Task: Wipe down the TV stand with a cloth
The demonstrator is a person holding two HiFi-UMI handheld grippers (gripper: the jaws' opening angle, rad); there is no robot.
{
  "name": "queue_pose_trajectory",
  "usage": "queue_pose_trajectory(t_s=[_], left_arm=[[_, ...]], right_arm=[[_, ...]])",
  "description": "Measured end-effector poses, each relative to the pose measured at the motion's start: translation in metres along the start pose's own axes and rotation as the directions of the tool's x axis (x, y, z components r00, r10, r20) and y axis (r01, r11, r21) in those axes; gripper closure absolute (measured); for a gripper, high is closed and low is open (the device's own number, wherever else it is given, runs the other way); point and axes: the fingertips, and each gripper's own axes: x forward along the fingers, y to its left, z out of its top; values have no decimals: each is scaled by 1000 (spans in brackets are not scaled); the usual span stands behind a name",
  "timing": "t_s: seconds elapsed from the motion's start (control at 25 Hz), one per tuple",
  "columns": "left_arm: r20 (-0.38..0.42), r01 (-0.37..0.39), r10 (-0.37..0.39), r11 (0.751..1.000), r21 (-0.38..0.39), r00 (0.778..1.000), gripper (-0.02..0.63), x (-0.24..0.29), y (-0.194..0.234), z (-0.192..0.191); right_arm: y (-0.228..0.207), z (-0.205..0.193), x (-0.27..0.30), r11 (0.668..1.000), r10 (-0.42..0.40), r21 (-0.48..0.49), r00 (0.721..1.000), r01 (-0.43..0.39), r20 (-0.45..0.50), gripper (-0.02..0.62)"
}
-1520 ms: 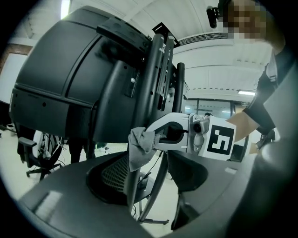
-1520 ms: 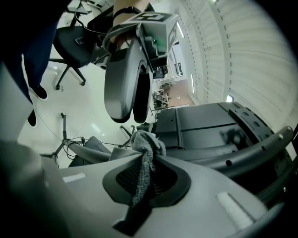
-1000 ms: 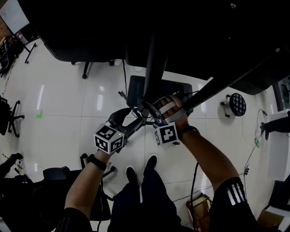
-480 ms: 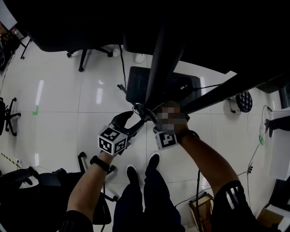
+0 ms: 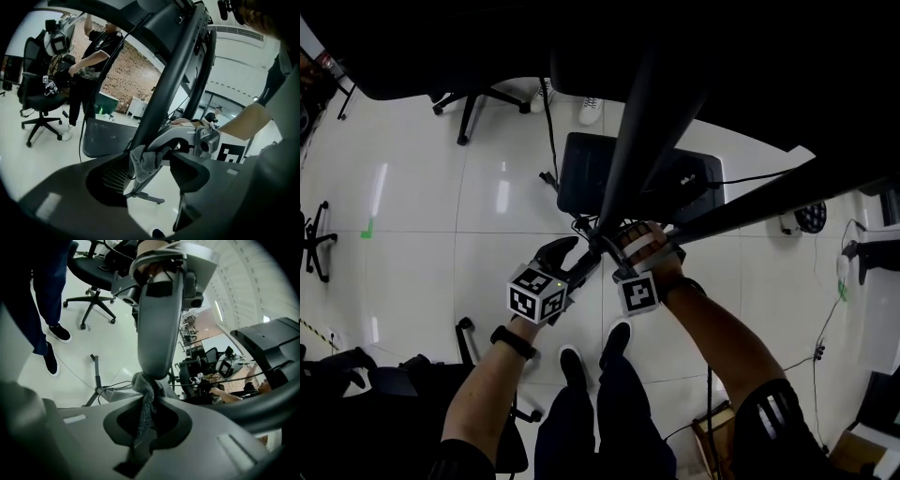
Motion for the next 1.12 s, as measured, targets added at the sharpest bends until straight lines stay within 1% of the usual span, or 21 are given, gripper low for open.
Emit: queue_pose_trajectory(t_s=[0.2, 0.4, 0.48, 0.56, 0.64, 0.72, 0.84, 0.92, 1.0, 1.12], left_arm=[[-18, -2, 2, 1000, -4, 1000, 307, 2, 3, -5], [-11, 12, -12, 1000, 12, 1000, 307, -21, -10, 9], [2, 31, -31, 999, 30, 1000, 307, -32, -25, 22], [17, 53, -54, 998, 46, 998, 307, -44, -44, 37], [26, 75, -76, 995, 62, 997, 307, -58, -66, 47], [26, 94, -96, 992, 87, 995, 307, -74, -89, 54], [33, 116, -121, 986, 121, 992, 307, -99, -118, 72], [48, 133, -141, 980, 147, 989, 307, -112, -136, 91], [66, 146, -160, 973, 179, 985, 307, -125, -154, 111], [84, 156, -176, 966, 208, 981, 307, -147, -178, 133]], right_arm=[[6, -3, 1, 999, 16, 40, 1000, -16, -7, 574], [-8, 4, -27, 997, -6, 80, 1000, 7, -12, 574], [-17, 5, -47, 988, -21, 153, 1000, 24, -22, 574], [-31, 7, -69, 961, -33, 276, 999, 38, -26, 574], [-46, 11, -92, 918, -43, 394, 999, 50, -26, 574], [-60, 18, -115, 876, -65, 478, 998, 67, -22, 574], [-83, 24, -147, 823, -118, 559, 993, 105, -14, 574], [-109, 23, -178, 787, -155, 602, 988, 139, -25, 572], [-139, 22, -213, 747, -203, 640, 978, 181, -40, 572], [-182, 27, -263, 701, -280, 670, 958, 243, -55, 572]])
